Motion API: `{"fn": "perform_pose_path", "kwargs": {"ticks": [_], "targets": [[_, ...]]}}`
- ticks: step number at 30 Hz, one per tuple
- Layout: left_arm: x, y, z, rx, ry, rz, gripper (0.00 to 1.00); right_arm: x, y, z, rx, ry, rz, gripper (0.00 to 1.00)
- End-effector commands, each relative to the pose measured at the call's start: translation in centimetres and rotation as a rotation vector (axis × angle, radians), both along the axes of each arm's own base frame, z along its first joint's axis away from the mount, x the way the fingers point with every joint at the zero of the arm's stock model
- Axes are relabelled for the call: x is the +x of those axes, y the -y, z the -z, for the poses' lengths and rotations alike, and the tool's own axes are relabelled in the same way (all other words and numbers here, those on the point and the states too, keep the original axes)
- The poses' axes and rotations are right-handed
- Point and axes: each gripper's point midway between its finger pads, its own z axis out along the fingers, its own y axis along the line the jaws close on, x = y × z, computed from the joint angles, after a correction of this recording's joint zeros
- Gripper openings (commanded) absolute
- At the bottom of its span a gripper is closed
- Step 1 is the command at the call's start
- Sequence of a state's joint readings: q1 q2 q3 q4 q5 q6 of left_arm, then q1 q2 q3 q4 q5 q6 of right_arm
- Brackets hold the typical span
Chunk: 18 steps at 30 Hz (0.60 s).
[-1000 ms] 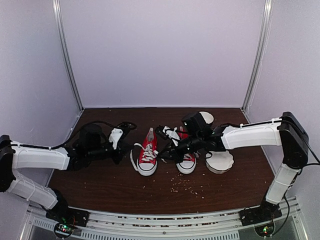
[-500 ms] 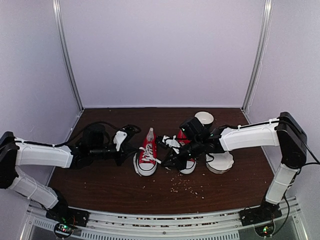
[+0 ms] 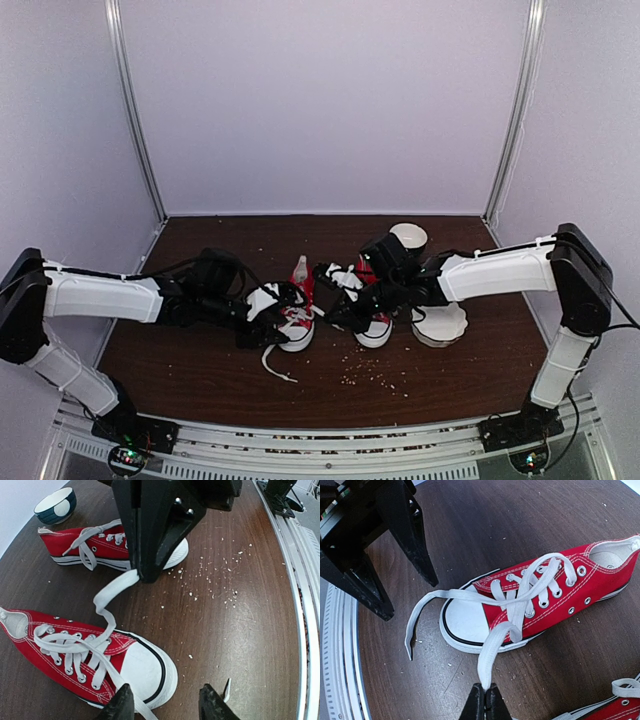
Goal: Tie the shoes
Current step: Cross the shoelaces over the shoe.
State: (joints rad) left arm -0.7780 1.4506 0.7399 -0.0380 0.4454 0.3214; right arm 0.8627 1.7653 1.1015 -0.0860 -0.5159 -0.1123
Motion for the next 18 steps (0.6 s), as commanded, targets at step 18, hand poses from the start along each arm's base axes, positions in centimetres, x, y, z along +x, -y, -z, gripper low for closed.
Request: {"fn": "perform_pose_path", "kwargs": {"ticks": [18], "targets": [[12.3, 1.6, -0.5, 0.107, 0.117, -0.264, 0.57, 3.6, -0.7, -2.6, 0.230, 0.016, 0.163, 0.00]]}}
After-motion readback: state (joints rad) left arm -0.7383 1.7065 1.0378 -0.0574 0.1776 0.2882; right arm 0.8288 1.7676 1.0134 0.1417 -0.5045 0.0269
